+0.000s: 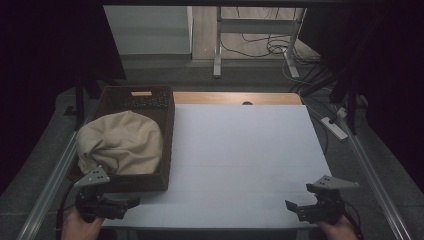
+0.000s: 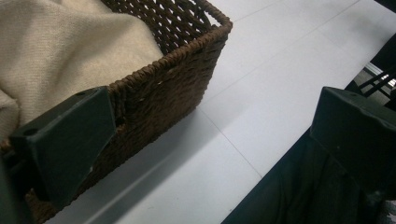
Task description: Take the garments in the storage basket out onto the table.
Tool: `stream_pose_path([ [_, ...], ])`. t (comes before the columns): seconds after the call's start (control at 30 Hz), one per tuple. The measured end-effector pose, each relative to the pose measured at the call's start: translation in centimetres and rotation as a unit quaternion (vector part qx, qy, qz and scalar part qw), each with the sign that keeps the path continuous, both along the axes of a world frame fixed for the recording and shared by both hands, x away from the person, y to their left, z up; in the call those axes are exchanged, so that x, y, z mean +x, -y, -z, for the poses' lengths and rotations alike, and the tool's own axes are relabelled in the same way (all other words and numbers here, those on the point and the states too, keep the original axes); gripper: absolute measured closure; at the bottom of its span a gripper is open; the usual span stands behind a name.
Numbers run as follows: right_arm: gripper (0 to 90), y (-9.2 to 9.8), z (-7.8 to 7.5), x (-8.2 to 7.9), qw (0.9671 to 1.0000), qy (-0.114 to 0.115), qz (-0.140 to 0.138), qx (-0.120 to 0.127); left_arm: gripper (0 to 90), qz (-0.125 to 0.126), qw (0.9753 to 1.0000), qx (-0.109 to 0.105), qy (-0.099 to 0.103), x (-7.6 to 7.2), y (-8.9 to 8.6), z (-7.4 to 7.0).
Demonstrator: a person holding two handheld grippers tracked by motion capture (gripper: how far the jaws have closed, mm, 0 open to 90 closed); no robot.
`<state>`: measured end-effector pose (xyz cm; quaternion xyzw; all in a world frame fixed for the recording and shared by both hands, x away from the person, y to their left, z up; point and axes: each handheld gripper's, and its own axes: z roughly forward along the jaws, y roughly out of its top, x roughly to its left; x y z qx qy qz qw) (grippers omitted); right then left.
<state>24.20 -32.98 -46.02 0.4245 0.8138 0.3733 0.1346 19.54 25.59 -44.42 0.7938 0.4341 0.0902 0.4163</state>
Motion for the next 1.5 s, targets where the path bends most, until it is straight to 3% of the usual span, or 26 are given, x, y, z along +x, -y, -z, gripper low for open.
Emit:
stream_pose_path([
  [0.1,1.1,0.0,0.0,0.0,1.0000,0.000,0.001,-0.002,0.0,0.019,0.9998,-0.002,-0.003,0.3,0.1,-0.2],
  [0.13,1.1,-0.1,0.0,0.0,1.0000,0.000,0.001,-0.004,0.0,0.025,0.9995,0.012,0.011,0.4,0.3,-0.5],
  [0.33,1.2,-0.1,0.0,0.0,1.0000,0.001,0.001,-0.007,0.0,0.041,0.9986,0.024,0.023,1.2,0.7,-1.3],
  [0.5,1.1,-0.1,0.0,0.0,1.0000,0.001,0.001,-0.007,0.0,0.039,0.9988,-0.022,0.021,2.3,0.7,-1.9],
  [0.6,1.1,-0.1,0.0,0.0,1.0000,0.001,0.001,-0.007,0.0,0.030,0.9990,-0.024,0.021,3.1,0.4,-2.1],
  [0.7,1.2,-0.1,0.0,0.0,1.0000,0.001,0.000,-0.008,0.0,0.029,0.9987,-0.039,0.016,4.0,-0.1,-2.2],
  [0.9,1.1,-0.2,0.1,0.0,1.0000,0.000,0.000,-0.008,0.0,0.019,0.9998,-0.007,0.004,5.4,0.0,-2.3],
  [1.23,1.2,-0.2,0.1,0.1,1.0000,0.001,-0.001,-0.009,0.0,-0.012,0.9998,0.011,0.008,7.6,0.1,-3.5],
  [1.5,1.2,-0.2,0.1,0.1,0.9999,-0.001,-0.002,-0.010,0.0,-0.041,0.9987,0.029,-0.009,10.0,-0.5,-4.2],
])
